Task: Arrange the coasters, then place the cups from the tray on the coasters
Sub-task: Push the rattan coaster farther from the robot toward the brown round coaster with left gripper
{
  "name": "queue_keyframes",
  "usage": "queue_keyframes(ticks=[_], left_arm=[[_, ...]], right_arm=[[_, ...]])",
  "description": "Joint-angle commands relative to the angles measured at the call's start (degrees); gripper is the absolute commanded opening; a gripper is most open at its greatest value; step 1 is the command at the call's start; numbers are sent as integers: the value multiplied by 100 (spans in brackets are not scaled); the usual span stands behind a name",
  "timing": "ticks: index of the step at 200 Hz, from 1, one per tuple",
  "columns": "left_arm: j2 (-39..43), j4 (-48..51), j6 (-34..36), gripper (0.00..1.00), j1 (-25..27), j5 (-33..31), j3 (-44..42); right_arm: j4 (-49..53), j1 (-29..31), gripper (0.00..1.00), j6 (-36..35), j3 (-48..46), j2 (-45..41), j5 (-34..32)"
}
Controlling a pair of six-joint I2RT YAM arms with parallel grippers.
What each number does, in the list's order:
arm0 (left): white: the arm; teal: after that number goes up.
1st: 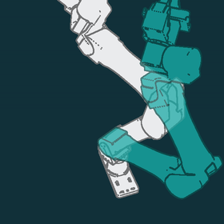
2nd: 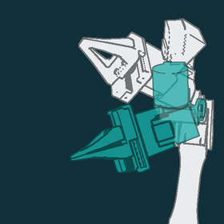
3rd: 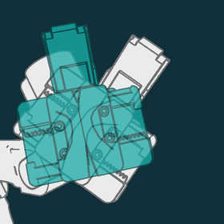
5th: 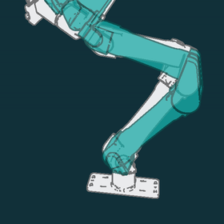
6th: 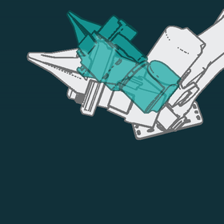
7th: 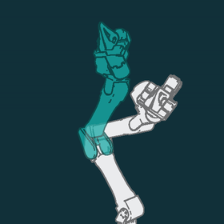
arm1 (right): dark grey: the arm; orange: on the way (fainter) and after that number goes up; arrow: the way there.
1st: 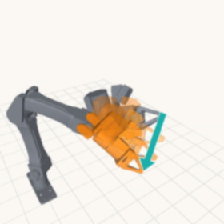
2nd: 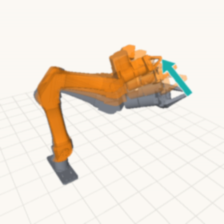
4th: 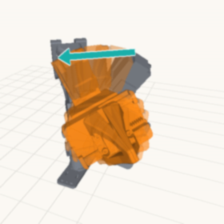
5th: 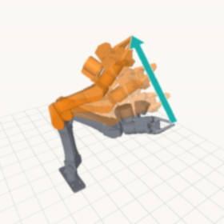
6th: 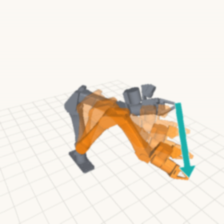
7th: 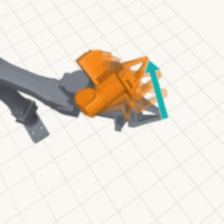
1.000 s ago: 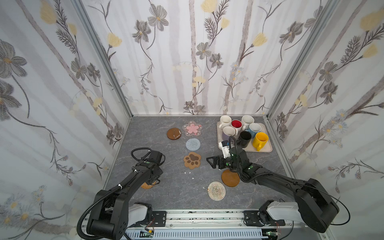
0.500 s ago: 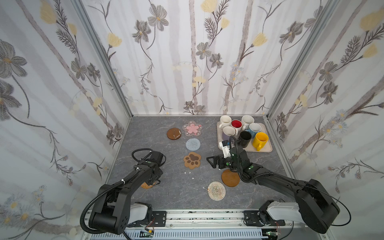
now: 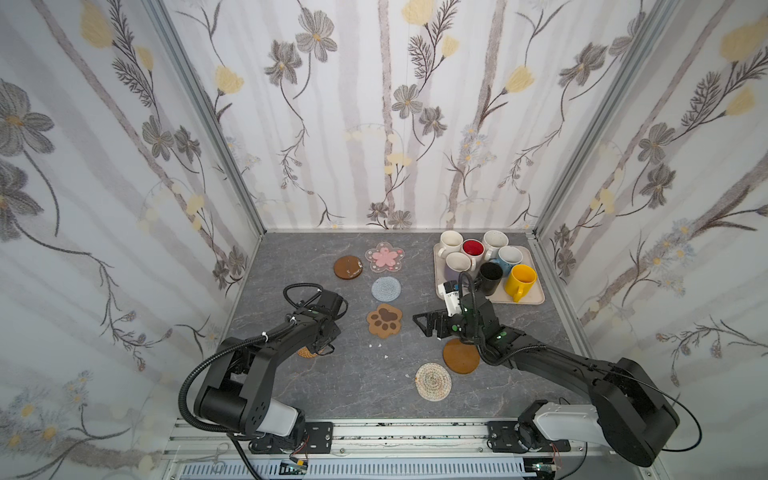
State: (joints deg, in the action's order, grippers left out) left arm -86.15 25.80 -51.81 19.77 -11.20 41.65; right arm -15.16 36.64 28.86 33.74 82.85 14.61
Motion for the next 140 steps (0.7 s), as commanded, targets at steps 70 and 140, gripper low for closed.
queue_keyframes(ticks=[70,140], left_arm=[[-1804,-331,161,26,368,973,1991],[-3024,-273,508,27,284,941,3475]], right_arm=[[-22,-37,100,-83,16,3,-137],[-13,-99,100,-101,0,-23,-195]])
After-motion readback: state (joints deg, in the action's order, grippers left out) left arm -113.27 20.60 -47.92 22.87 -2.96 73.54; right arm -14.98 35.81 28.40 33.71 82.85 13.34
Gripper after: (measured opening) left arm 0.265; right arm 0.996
